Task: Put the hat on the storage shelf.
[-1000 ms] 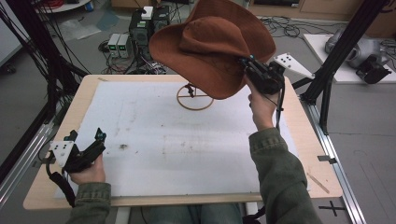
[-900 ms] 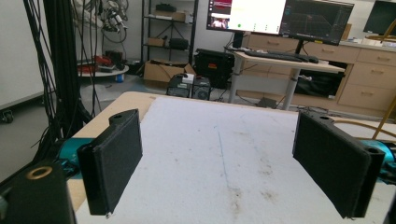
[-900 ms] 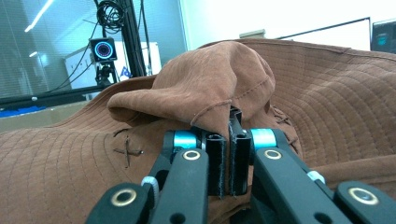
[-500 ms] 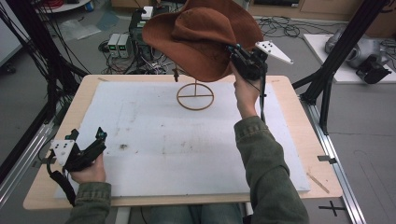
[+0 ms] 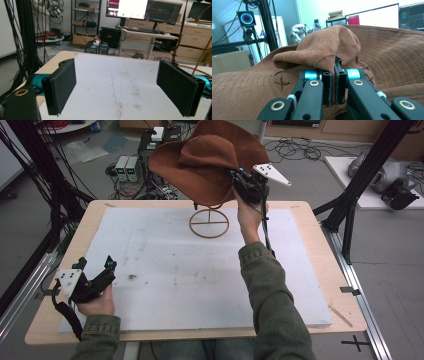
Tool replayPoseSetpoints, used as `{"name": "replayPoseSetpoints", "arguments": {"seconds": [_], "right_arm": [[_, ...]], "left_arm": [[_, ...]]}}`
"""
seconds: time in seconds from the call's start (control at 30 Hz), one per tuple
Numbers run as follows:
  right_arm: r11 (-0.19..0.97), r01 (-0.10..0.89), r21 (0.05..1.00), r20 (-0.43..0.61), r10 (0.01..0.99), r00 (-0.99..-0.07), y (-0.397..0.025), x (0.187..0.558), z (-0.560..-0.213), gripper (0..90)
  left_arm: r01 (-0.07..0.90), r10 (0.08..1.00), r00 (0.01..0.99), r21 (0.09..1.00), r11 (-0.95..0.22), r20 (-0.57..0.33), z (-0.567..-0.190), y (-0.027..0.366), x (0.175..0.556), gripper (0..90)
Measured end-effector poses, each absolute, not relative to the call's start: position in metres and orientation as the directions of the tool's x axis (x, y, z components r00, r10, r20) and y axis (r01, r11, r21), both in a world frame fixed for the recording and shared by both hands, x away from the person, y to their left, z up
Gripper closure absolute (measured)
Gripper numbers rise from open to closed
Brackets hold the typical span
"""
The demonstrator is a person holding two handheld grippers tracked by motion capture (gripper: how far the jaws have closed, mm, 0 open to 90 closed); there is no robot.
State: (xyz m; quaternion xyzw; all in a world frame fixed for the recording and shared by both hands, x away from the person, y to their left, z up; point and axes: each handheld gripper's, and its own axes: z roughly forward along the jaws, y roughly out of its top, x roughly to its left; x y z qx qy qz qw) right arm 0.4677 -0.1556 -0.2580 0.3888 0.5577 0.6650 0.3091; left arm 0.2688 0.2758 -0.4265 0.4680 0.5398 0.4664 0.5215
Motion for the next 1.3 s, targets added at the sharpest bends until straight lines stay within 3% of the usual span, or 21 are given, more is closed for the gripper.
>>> {"name": "replayPoseSetpoints", "arguments": {"seconds": [0.7,0.87,0.97,1.0,1.07,1.1,1.13,1.3], "right_arm": [[-0.165,0.047,0.985,0.167,0.860,-0.481,-0.155,0.472,-0.280,85.4],[-0.156,0.056,0.986,0.163,0.839,-0.519,-0.154,0.473,-0.281,72.6],[-0.124,0.061,0.990,0.136,0.824,-0.550,-0.154,0.471,-0.281,53.8],[-0.124,0.061,0.990,0.136,0.824,-0.550,-0.154,0.471,-0.281,53.8],[-0.113,0.069,0.991,0.133,0.822,-0.554,-0.154,0.468,-0.279,37.4],[-0.113,0.069,0.991,0.133,0.822,-0.554,-0.154,0.468,-0.279,37.4],[-0.123,0.067,0.990,0.139,0.822,-0.552,-0.155,0.466,-0.277,30.3],[-0.149,0.028,0.988,0.142,0.841,-0.522,-0.164,0.461,-0.270,17.9]], "left_arm": [[0.027,0.991,-0.012,0.991,0.130,-0.130,-0.427,0.276,0.268,16.3],[0.030,0.991,-0.014,0.991,0.130,-0.129,-0.428,0.276,0.268,16.3],[0.030,0.992,-0.017,0.991,0.128,-0.128,-0.428,0.277,0.268,16.3],[0.029,0.992,-0.018,0.991,0.128,-0.128,-0.428,0.277,0.268,16.3],[0.028,0.991,-0.016,0.991,0.134,-0.133,-0.428,0.277,0.268,16.8],[0.028,0.991,-0.016,0.990,0.135,-0.134,-0.428,0.277,0.268,16.8],[0.029,0.991,-0.015,0.990,0.136,-0.135,-0.428,0.277,0.268,16.8],[0.022,0.990,-0.013,0.990,0.140,-0.140,-0.426,0.276,0.267,16.8]]}}
